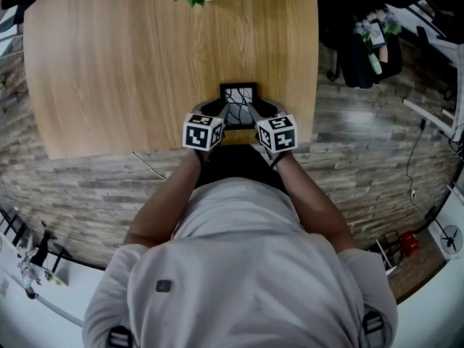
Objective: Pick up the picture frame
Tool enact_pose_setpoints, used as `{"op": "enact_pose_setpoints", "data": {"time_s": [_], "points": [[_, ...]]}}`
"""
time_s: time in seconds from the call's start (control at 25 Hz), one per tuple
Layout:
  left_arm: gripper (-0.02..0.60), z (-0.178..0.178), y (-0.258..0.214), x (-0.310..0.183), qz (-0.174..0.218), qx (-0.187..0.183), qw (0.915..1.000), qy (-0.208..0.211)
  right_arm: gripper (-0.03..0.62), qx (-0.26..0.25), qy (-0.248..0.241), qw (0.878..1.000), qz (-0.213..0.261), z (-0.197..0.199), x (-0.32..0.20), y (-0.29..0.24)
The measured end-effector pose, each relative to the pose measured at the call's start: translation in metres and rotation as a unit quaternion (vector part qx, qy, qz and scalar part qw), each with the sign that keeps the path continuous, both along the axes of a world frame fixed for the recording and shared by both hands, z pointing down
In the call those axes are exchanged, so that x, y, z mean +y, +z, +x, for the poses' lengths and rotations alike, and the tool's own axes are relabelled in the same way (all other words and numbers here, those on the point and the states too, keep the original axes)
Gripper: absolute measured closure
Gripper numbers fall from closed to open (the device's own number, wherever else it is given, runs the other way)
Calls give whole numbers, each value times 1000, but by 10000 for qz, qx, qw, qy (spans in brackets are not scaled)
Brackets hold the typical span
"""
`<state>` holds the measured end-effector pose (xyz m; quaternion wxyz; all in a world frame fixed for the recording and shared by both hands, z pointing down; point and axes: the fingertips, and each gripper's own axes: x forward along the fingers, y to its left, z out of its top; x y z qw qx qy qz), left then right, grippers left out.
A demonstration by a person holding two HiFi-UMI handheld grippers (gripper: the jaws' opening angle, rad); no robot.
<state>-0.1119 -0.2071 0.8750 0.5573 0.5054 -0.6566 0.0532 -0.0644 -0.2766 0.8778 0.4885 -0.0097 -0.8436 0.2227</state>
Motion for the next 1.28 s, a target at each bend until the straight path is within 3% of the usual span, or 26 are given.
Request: {"op": "enact_pose_setpoints", "data": {"time_s": [0.36, 0.68, 0.96, 1.28], "points": [[483, -3, -2, 1, 32, 100, 9999, -74, 499, -40, 277, 9994, -197, -4, -3, -3], [487, -8, -25, -2, 258, -136, 9994, -202, 502, -305, 372, 9988, -117, -9, -7, -26], [492, -16, -81, -12, 659, -621, 9953, -347, 503, -846, 431, 9955, 59, -16, -18, -76], [495, -17, -162, -26, 1173, -1300, 9838, -378, 505, -1622, 457, 9850, 371, -18, -34, -153]]}}
